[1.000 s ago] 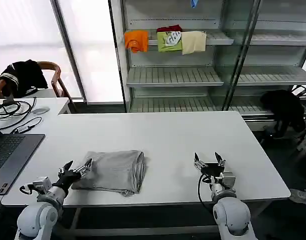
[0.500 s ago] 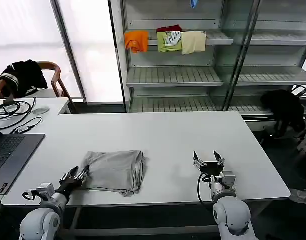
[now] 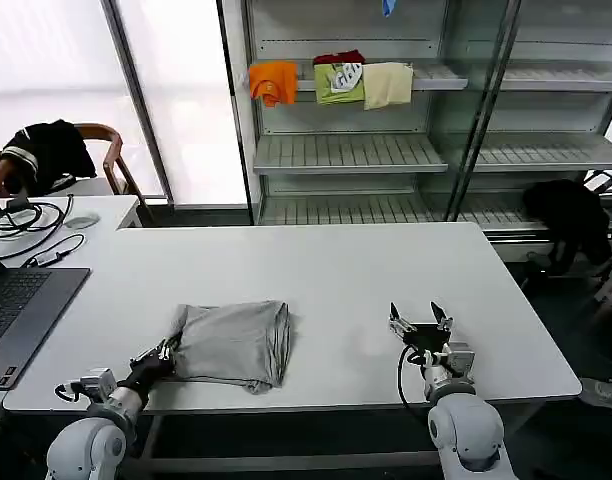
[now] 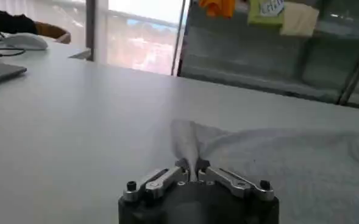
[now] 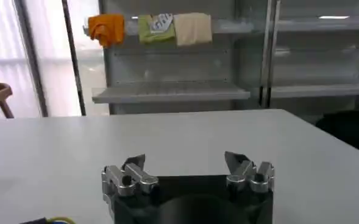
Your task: Fold and organize the clothes.
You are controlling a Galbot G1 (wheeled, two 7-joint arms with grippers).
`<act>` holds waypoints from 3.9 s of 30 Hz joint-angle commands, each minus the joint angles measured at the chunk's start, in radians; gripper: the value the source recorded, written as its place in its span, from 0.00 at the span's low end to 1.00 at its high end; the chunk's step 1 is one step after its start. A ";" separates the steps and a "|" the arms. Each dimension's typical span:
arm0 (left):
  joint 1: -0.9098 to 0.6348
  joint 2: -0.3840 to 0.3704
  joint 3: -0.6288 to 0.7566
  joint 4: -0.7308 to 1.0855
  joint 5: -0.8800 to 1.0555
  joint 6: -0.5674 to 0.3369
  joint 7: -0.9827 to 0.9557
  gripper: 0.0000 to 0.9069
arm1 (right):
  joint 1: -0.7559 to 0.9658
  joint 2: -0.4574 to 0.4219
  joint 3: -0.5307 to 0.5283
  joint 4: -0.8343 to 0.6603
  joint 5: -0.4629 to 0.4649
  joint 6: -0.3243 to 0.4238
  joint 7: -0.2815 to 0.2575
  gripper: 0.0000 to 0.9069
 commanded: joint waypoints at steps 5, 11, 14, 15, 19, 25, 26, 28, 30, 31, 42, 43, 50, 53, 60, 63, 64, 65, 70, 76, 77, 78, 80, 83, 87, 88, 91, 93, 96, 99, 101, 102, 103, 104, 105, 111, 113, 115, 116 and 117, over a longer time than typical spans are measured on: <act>-0.032 0.128 -0.186 -0.042 0.076 -0.042 0.053 0.00 | 0.000 -0.004 0.000 -0.005 0.010 0.003 0.004 1.00; -0.067 0.405 -0.356 0.027 0.169 -0.035 0.095 0.00 | 0.000 -0.001 -0.009 -0.021 0.006 0.015 0.004 1.00; -0.081 0.494 -0.406 0.070 0.216 -0.039 0.117 0.00 | -0.002 -0.001 -0.012 -0.025 0.007 0.019 0.003 1.00; -0.085 0.515 -0.415 0.073 0.220 -0.038 0.117 0.00 | -0.003 -0.001 -0.012 -0.026 0.008 0.021 0.003 1.00; -0.102 0.583 -0.430 0.047 0.224 -0.015 0.113 0.00 | -0.009 -0.007 -0.011 -0.030 0.006 0.031 0.002 1.00; -0.083 0.539 -0.376 -0.091 0.251 0.040 0.109 0.01 | -0.032 -0.019 -0.002 -0.026 0.011 0.046 -0.011 1.00; -0.075 0.506 -0.367 -0.124 0.257 0.040 0.110 0.01 | -0.034 -0.020 0.001 -0.026 0.011 0.048 -0.012 1.00; -0.039 0.422 -0.296 -0.186 0.312 0.021 0.108 0.01 | -0.045 -0.027 0.006 -0.027 0.015 0.055 -0.011 1.00; -0.016 0.321 -0.185 -0.211 0.409 -0.045 0.098 0.01 | -0.051 -0.030 0.010 -0.029 0.016 0.059 -0.011 1.00; -0.003 0.233 -0.120 -0.209 0.477 -0.070 0.100 0.01 | -0.057 -0.031 0.012 -0.031 0.019 0.061 -0.011 1.00; -0.078 -0.144 0.390 -0.073 0.605 -0.134 -0.062 0.02 | -0.080 -0.027 0.026 -0.039 0.018 0.066 -0.004 1.00; -0.092 -0.148 0.400 -0.073 0.585 -0.120 -0.069 0.02 | -0.084 -0.030 0.030 -0.035 0.022 0.064 -0.004 1.00; -0.173 -0.179 0.495 0.008 0.430 -0.101 -0.109 0.02 | -0.089 -0.038 0.038 -0.019 0.037 0.060 -0.006 1.00; -0.197 -0.217 0.561 0.045 0.427 -0.115 -0.107 0.02 | -0.083 -0.031 0.029 -0.015 0.039 0.060 -0.018 1.00; -0.239 -0.326 0.646 0.125 0.489 -0.159 -0.118 1.00 | -0.062 -0.001 0.000 -0.002 0.062 0.071 -0.015 1.00; -0.245 -0.318 0.639 0.099 0.475 -0.176 -0.128 1.00 | -0.062 0.006 -0.023 0.008 0.074 0.063 -0.035 1.00; -0.252 -0.310 0.634 0.088 0.467 -0.189 -0.153 1.00 | -0.060 0.011 -0.036 0.012 0.093 0.059 -0.027 1.00; -0.260 -0.304 0.623 0.075 0.461 -0.208 -0.190 1.00 | -0.058 0.017 -0.043 0.013 0.111 0.053 -0.018 1.00; -0.267 -0.261 0.549 -0.041 0.330 -0.210 -0.269 1.00 | -0.017 0.091 -0.114 0.007 0.224 -0.031 0.006 1.00; -0.253 -0.120 0.373 -0.186 0.205 -0.160 -0.267 1.00 | 0.051 0.170 -0.208 -0.074 0.388 -0.124 0.041 1.00; -0.247 -0.093 0.331 -0.196 0.195 -0.157 -0.263 1.00 | 0.057 0.182 -0.219 -0.092 0.395 -0.128 0.049 1.00; -0.231 -0.049 0.280 -0.208 0.166 -0.157 -0.266 1.00 | 0.067 0.192 -0.236 -0.112 0.401 -0.129 0.060 1.00; -0.205 0.003 0.199 -0.221 0.119 -0.144 -0.277 1.00 | 0.077 0.198 -0.256 -0.137 0.427 -0.129 0.073 1.00; -0.145 0.021 0.101 -0.247 0.037 -0.128 -0.273 1.00 | 0.088 0.188 -0.288 -0.168 0.473 -0.128 0.079 0.54; -0.085 -0.009 0.034 -0.262 0.015 -0.130 -0.259 1.00 | 0.090 0.185 -0.302 -0.187 0.486 -0.127 0.090 0.00; -0.081 -0.017 0.030 -0.260 0.015 -0.130 -0.260 1.00 | 0.088 0.187 -0.299 -0.187 0.484 -0.128 0.090 0.00; -0.080 -0.044 0.030 -0.255 0.015 -0.126 -0.268 1.00 | 0.084 0.187 -0.293 -0.176 0.486 -0.127 0.102 0.00; -0.082 -0.052 0.035 -0.255 0.018 -0.125 -0.268 1.00 | 0.082 0.185 -0.288 -0.166 0.488 -0.128 0.110 0.00; -0.088 -0.059 0.044 -0.252 0.019 -0.116 -0.271 1.00 | 0.072 0.188 -0.270 -0.147 0.489 -0.124 0.112 0.00; -0.091 -0.061 0.049 -0.245 0.021 -0.111 -0.270 1.00 | 0.061 0.189 -0.253 -0.121 0.489 -0.111 0.112 0.00; -0.092 -0.061 0.052 -0.237 0.021 -0.111 -0.270 1.00 | 0.056 0.180 -0.249 -0.104 0.480 -0.088 0.110 0.00; -0.092 -0.062 0.053 -0.234 0.022 -0.111 -0.270 1.00 | 0.055 0.171 -0.248 -0.097 0.477 -0.060 0.109 0.00; -0.092 -0.062 0.053 -0.230 0.022 -0.111 -0.269 1.00 | 0.056 0.165 -0.248 -0.089 0.477 -0.034 0.115 0.00; -0.092 -0.063 0.053 -0.226 0.022 -0.112 -0.269 1.00 | 0.058 0.159 -0.248 -0.085 0.472 -0.018 0.118 0.00; -0.091 -0.065 0.053 -0.222 0.023 -0.111 -0.269 1.00 | 0.063 0.146 -0.242 -0.072 0.457 0.030 0.116 0.00; -0.082 -0.073 0.056 -0.214 0.027 -0.104 -0.268 1.00 | 0.093 0.114 -0.196 -0.041 0.440 0.016 0.136 0.00; -0.078 -0.074 0.056 -0.216 0.028 -0.102 -0.265 1.00 | 0.088 0.094 -0.189 -0.031 0.441 -0.003 0.137 0.00; -0.074 -0.074 0.056 -0.217 0.028 -0.100 -0.262 1.00 | 0.072 0.062 -0.187 -0.011 0.449 -0.020 0.140 0.00; -0.072 -0.074 0.056 -0.216 0.029 -0.100 -0.260 1.00 | 0.059 0.041 -0.187 -0.001 0.454 -0.027 0.139 0.00; -0.071 -0.075 0.056 -0.216 0.031 -0.100 -0.258 1.00 | 0.050 0.025 -0.187 0.005 0.456 -0.028 0.138 0.00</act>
